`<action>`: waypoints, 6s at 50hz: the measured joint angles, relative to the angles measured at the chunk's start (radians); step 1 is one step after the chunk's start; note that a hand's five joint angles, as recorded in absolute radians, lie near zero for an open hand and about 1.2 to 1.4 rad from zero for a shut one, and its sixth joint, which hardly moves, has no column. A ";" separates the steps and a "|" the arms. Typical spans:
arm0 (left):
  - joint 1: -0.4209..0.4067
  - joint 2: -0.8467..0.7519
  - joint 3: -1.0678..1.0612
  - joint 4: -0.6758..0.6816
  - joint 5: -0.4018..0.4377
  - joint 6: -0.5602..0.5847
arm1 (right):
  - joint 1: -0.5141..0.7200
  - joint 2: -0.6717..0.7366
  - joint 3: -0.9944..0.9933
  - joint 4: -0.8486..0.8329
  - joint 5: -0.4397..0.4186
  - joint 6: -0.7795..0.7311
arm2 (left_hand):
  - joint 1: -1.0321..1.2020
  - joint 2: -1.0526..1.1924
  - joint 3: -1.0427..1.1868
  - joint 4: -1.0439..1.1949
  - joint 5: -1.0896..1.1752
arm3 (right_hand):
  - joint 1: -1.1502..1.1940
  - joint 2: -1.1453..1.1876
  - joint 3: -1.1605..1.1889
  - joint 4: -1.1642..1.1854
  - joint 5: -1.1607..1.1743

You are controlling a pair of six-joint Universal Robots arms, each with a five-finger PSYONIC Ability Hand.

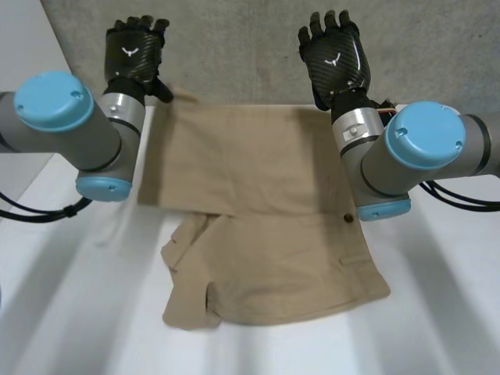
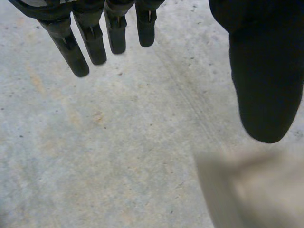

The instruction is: Fold the shorts.

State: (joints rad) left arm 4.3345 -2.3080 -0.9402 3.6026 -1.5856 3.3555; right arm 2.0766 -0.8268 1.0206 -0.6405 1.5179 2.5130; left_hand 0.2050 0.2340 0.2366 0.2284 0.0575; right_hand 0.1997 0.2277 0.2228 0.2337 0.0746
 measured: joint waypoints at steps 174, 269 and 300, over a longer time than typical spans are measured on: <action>-0.147 0.762 -0.873 -0.560 -0.209 -0.044 | -0.168 -0.415 0.710 0.503 -0.035 0.289 | 0.221 0.188 0.183 0.182 0.185 | 0.746 0.950 0.956 0.956 0.910; 0.004 0.991 -0.798 -0.781 0.083 0.050 | -0.213 -0.710 0.630 0.827 -0.049 0.041 | 0.905 0.962 0.952 0.971 0.924 | 0.769 0.950 0.961 0.957 0.910; 0.037 0.873 -0.837 -0.730 0.154 0.050 | -0.235 -0.779 0.784 0.891 -0.179 0.312 | 0.905 0.963 0.956 0.972 0.933 | 0.278 0.322 0.320 0.310 0.300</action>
State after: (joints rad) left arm 4.3719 -1.4346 -1.7768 2.8730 -1.4319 3.4057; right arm 1.8415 -1.6060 1.8050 0.2501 1.3389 2.8254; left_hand 1.1098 1.1974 1.1922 1.2002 0.9902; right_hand 0.4773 0.5501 0.5429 0.5433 0.3746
